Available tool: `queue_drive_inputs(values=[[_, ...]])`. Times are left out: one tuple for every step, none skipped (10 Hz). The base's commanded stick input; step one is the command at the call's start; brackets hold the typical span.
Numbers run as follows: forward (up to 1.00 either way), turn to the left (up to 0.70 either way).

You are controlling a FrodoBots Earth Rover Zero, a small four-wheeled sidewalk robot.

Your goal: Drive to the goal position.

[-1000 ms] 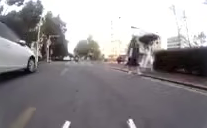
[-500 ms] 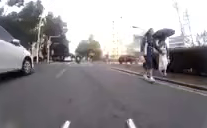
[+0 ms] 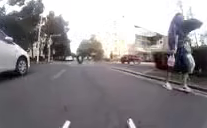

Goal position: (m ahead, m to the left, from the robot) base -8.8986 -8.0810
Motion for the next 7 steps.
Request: queue_drive_inputs(values=[[-0.44, 0.00], [-0.45, 0.00], [-0.44, 0.00], [-0.03, 0.00], [-0.01, 0.00], [0.00, 0.00], [0.00, 0.00]])
